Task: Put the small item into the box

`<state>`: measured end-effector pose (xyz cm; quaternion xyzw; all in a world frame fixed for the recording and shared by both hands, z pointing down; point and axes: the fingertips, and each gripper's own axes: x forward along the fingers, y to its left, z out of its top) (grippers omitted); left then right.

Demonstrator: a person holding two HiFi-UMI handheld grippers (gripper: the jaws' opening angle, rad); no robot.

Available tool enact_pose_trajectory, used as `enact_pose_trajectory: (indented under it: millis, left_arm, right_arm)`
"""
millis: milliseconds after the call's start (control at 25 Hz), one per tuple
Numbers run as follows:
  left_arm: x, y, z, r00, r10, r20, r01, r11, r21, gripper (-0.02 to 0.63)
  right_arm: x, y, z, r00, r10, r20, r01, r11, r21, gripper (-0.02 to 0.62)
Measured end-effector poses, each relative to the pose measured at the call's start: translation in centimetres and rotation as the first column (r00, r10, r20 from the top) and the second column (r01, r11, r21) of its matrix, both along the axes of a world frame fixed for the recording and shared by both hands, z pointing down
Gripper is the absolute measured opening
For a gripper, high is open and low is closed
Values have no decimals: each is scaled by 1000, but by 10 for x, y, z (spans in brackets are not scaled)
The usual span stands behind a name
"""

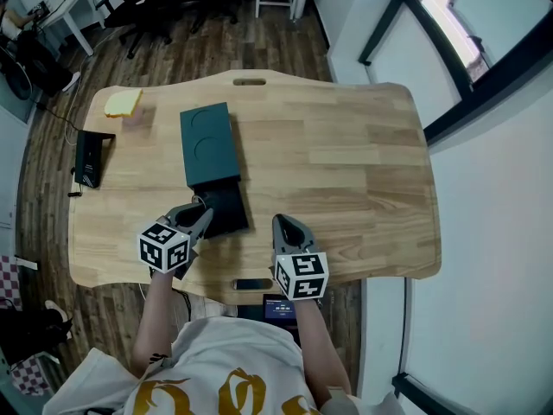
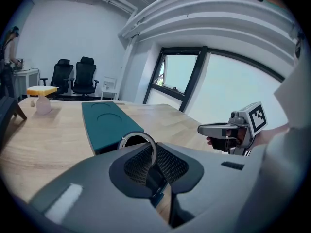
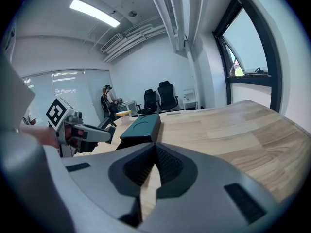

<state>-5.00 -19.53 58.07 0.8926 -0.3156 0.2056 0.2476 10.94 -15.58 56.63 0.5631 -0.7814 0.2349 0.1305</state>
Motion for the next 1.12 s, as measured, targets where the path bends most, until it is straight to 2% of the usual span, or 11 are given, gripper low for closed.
enact_pose_trajectory:
  millis: [560, 760, 1120]
  left_arm:
    - [17, 0, 43, 993, 84, 86, -75, 993, -96, 37]
    - [24, -2, 59, 978, 148, 150, -130, 984, -121, 35]
    - [28, -1, 72, 964, 193, 183, -165, 973, -159, 36]
  right_arm:
    - [4, -8, 21, 1000, 9, 6, -9, 999, -43, 5]
    - [5, -13, 30, 1000, 10, 2, -10, 998, -61, 5]
    - [12, -25, 37, 1000, 0, -20, -2, 997, -82, 5]
